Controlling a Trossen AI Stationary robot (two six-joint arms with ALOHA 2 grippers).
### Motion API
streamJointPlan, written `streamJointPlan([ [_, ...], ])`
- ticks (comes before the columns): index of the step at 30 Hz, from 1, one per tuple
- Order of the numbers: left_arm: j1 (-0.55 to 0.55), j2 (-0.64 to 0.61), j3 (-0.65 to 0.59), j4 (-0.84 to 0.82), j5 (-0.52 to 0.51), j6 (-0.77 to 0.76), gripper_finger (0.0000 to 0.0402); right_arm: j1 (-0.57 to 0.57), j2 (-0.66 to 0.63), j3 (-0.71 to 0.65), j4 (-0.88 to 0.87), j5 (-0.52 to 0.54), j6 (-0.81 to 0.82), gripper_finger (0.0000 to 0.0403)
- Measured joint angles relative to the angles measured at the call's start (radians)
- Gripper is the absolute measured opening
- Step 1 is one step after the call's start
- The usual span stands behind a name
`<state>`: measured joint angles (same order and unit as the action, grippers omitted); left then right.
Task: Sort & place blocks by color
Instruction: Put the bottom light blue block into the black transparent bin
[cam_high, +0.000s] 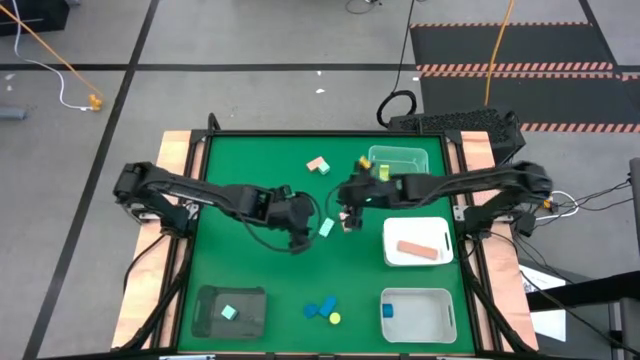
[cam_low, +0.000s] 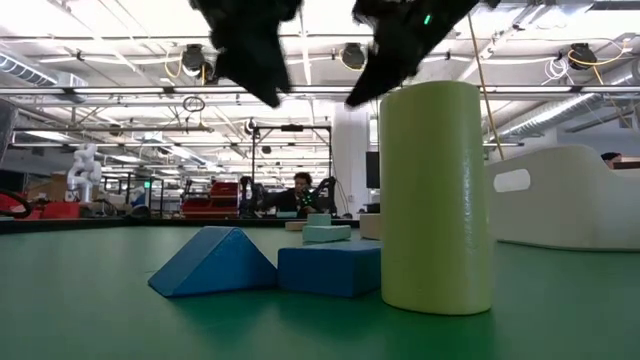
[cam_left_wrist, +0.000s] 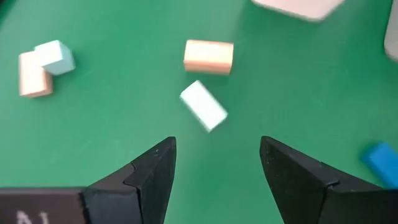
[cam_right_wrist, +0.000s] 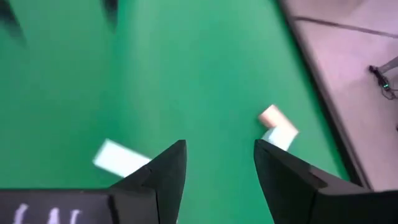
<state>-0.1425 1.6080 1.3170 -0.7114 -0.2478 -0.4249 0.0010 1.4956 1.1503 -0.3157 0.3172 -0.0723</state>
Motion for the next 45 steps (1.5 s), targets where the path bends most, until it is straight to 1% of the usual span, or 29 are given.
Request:
streamJointPlan([
  [5,0.005,0.089,0.000,0.141,-0.035,-0.039,0.0235,-0.004,-0.149,0.000,-0.083,0.000,0.127,0.0180],
  [7,0.014,0.126,0.000,0.171,-0.050,-0.067,0.0234,-0.008,-0.194,0.000,-0.117,0.022,0.195,0.0180],
  [9,0.022,0.161,0.001,0.202,-0.083,-0.128,0.0234,-0.014,-0.231,0.000,-0.177,0.074,0.283,0.0180],
  [10,0.028,0.181,0.001,0.193,-0.099,-0.169,0.0234,-0.015,-0.239,0.000,-0.202,0.093,0.327,0.0180],
  [12,0.037,0.227,0.000,0.200,-0.110,-0.260,0.0234,-0.022,-0.264,0.000,-0.249,0.124,0.401,0.0180],
  [15,0.045,0.292,0.000,0.202,-0.110,-0.361,0.0234,-0.022,-0.279,0.000,-0.296,0.128,0.465,0.0180],
  [19,0.041,0.356,0.000,0.254,-0.093,-0.388,0.0234,-0.021,-0.283,-0.001,-0.333,0.125,0.473,0.0180],
  [23,0.025,0.385,0.000,0.321,-0.094,-0.329,0.0234,-0.021,-0.283,-0.025,-0.340,0.123,0.450,0.0180],
  [25,0.021,0.402,0.002,0.338,-0.127,-0.311,0.0234,-0.021,-0.283,-0.048,-0.343,0.116,0.448,0.0180],
  [28,0.018,0.426,-0.002,0.298,-0.167,-0.313,0.0234,-0.021,-0.282,-0.080,-0.341,0.066,0.447,0.0180],
  [31,0.021,0.452,0.000,0.317,-0.173,-0.315,0.0234,-0.021,-0.282,-0.118,-0.341,0.016,0.452,0.0180],
  [37,0.023,0.484,0.004,0.321,-0.169,-0.376,0.0234,-0.020,-0.282,-0.171,-0.336,-0.008,0.454,0.0180],
  [39,0.021,0.484,0.005,0.317,-0.173,-0.406,0.0224,-0.020,-0.282,-0.184,-0.340,-0.008,0.455,0.0180],
  [40,0.022,0.481,0.004,0.316,-0.171,-0.413,0.0213,-0.020,-0.282,-0.189,-0.339,-0.008,0.462,0.0180],
  [42,0.021,0.478,0.004,0.316,-0.168,-0.420,0.0177,-0.020,-0.282,-0.199,-0.340,-0.008,0.490,0.0180],
  [44,0.019,0.472,0.003,0.313,-0.162,-0.421,0.0131,-0.020,-0.282,-0.206,-0.339,-0.008,0.513,0.0180],
  [45,0.019,0.472,0.003,0.313,-0.161,-0.423,0.0126,-0.020,-0.282,-0.208,-0.339,-0.008,0.519,0.0180],
])
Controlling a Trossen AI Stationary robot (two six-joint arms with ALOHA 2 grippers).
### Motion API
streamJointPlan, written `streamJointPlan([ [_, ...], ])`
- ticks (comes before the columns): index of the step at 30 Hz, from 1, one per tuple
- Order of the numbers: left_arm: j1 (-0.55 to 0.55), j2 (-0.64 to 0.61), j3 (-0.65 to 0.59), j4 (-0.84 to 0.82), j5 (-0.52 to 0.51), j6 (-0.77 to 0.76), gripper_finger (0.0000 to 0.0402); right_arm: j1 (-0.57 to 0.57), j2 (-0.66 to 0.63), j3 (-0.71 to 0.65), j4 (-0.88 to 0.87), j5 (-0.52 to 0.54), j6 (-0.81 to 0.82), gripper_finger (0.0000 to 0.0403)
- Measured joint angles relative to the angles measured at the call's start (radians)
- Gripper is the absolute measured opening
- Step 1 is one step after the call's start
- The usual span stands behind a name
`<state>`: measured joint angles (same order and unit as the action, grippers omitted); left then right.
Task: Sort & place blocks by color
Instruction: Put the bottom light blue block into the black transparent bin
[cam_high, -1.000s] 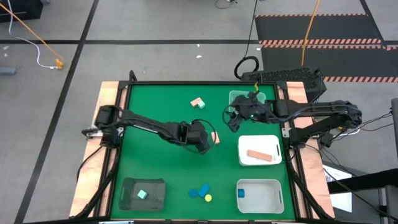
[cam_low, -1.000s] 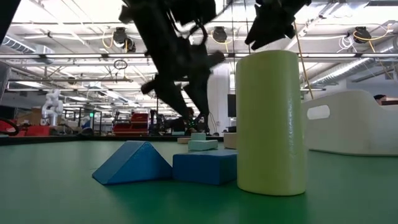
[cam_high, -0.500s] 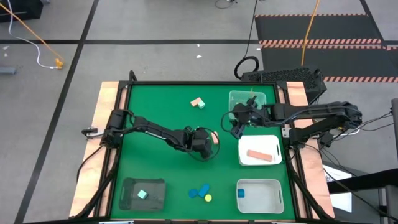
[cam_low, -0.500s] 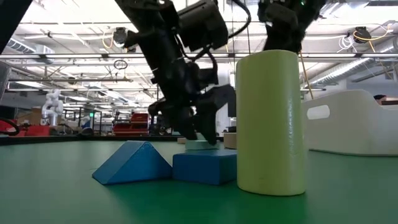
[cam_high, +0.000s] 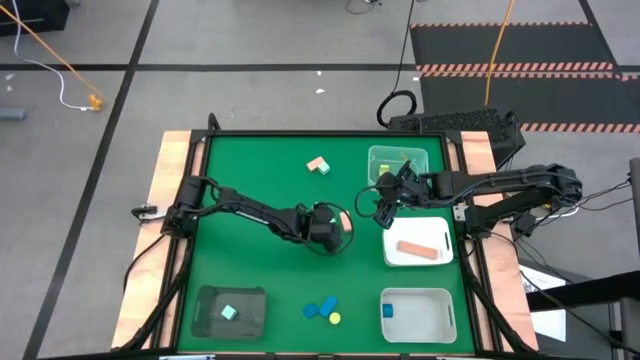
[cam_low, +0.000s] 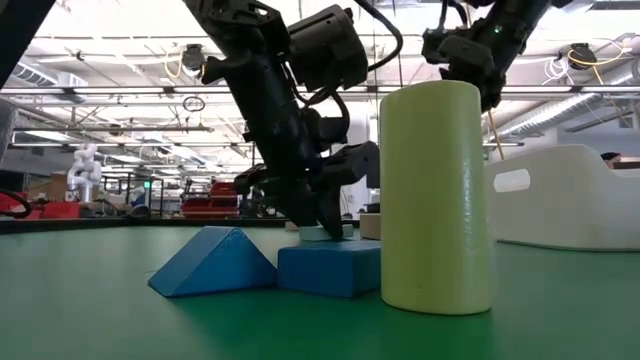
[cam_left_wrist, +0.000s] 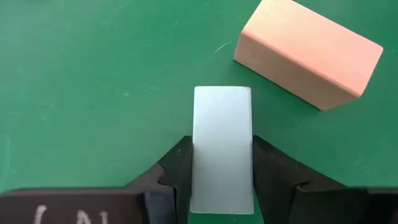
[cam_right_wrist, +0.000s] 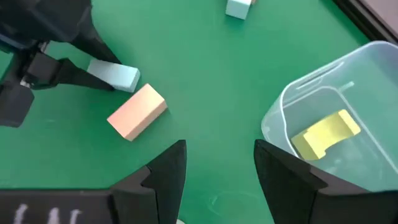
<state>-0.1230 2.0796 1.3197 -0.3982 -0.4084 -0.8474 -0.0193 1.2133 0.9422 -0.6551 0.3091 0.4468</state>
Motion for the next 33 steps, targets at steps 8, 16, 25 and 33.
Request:
streamJointPlan([
  [8,-0.004,-0.127,-0.005,-0.022,0.032,0.040,0.0127,-0.002,0.000,-0.013,0.084,0.002,0.119,0.0180],
  [16,-0.028,-0.307,-0.003,-0.017,-0.099,0.210,0.0127,-0.054,0.000,-0.013,0.245,-0.026,0.233,0.0180],
  [25,-0.057,-0.381,-0.002,-0.025,-0.173,0.374,0.0127,-0.119,0.000,-0.014,0.448,-0.186,0.280,0.0180],
  [33,-0.082,-0.380,-0.002,-0.032,-0.156,0.436,0.0127,-0.148,0.000,-0.014,0.492,-0.182,0.275,0.0181],
])
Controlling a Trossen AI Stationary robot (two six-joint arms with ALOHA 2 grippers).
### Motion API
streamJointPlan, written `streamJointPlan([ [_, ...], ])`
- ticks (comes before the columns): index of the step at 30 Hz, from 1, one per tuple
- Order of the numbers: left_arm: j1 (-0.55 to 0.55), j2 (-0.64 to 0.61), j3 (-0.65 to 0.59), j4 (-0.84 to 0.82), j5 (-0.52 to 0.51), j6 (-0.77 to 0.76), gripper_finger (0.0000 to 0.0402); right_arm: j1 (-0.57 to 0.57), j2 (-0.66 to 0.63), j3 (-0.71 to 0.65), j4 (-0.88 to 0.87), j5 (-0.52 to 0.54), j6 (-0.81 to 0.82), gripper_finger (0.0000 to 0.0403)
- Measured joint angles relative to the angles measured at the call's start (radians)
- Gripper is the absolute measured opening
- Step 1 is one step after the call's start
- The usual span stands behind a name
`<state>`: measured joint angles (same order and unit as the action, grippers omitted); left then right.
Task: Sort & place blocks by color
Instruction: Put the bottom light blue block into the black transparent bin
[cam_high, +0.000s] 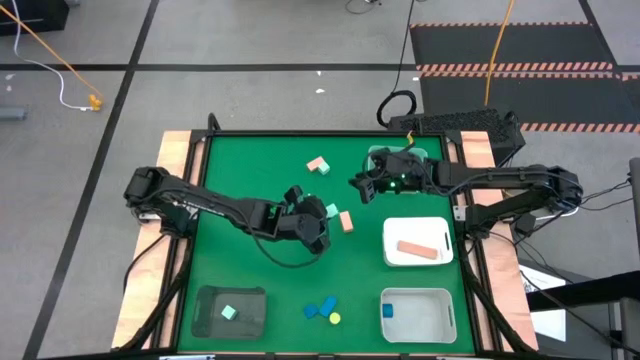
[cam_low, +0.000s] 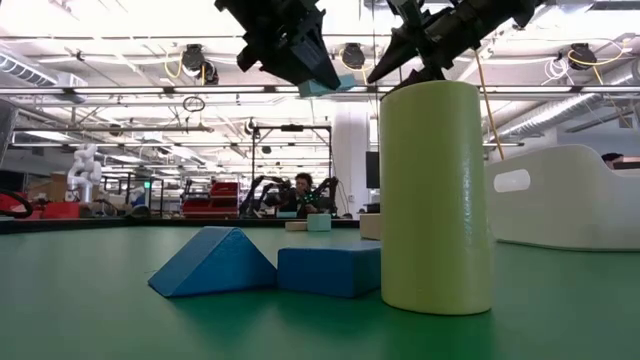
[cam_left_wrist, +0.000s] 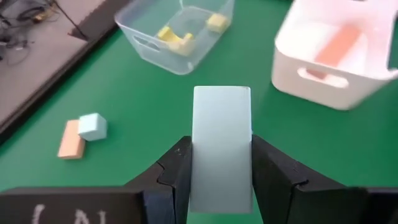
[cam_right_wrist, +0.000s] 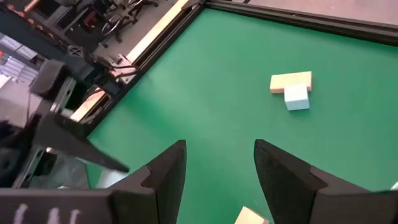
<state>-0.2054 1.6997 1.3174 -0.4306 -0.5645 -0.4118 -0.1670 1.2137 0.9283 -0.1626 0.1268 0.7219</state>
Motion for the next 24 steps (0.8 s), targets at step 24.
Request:
streamJointPlan([
  [24,-0.295,-0.309,0.000,-0.477,0.765,-0.554,0.0129,-0.024,0.012,-0.228,0.199,-0.058,0.110,0.0181],
])
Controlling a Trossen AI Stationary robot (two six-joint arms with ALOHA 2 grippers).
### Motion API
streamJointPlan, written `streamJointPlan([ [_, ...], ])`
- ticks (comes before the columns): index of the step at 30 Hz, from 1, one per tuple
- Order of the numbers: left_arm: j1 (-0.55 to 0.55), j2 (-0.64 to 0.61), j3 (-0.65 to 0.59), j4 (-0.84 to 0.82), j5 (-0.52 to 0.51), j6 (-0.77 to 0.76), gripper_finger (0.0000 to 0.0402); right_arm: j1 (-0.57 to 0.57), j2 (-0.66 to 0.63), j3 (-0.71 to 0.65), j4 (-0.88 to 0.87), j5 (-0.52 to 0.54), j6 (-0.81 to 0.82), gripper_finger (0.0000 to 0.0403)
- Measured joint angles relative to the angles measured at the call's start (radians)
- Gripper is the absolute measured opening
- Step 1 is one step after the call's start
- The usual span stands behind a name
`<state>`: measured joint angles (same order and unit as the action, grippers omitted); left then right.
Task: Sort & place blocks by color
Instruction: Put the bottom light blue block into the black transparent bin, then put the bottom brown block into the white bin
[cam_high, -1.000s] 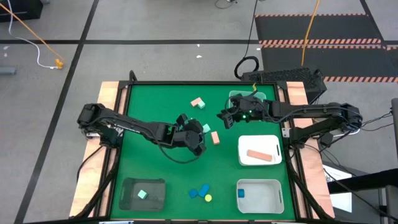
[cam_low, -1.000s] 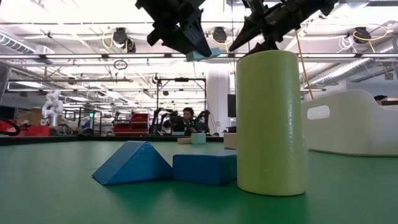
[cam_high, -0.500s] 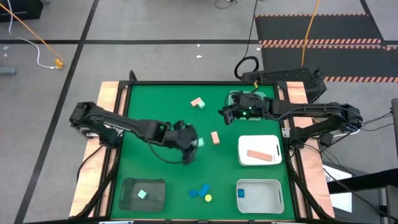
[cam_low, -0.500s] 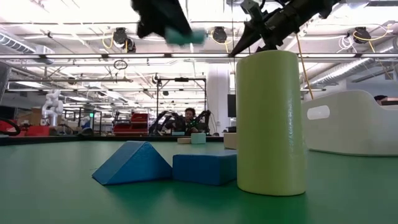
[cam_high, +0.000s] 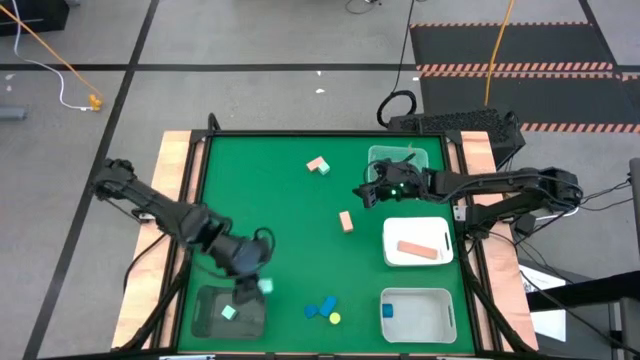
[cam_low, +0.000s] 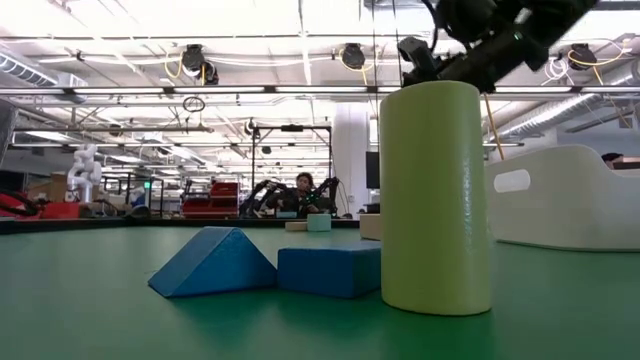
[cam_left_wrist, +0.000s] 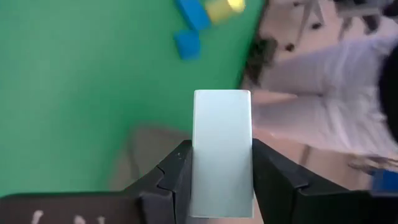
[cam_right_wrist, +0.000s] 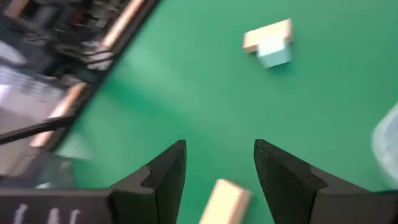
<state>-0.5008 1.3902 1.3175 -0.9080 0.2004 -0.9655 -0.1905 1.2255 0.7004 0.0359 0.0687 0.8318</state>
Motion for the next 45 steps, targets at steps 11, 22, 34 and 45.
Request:
streamJointPlan([
  [11,-0.223,0.045,0.000,-0.120,0.028,-0.303,0.0132,0.002,0.000,-0.198,0.320,-0.070,0.098,0.0181],
  [22,-0.256,0.190,0.000,-0.119,0.028,-0.230,0.0135,0.002,0.000,-0.200,0.376,-0.070,0.091,0.0181],
  [34,-0.263,0.267,0.000,-0.122,0.022,-0.206,0.0174,0.003,0.000,-0.200,0.384,-0.075,0.099,0.0181],
  [45,-0.246,0.260,0.000,-0.140,0.044,-0.223,0.0237,0.003,0.000,-0.200,0.413,-0.081,0.123,0.0181],
])
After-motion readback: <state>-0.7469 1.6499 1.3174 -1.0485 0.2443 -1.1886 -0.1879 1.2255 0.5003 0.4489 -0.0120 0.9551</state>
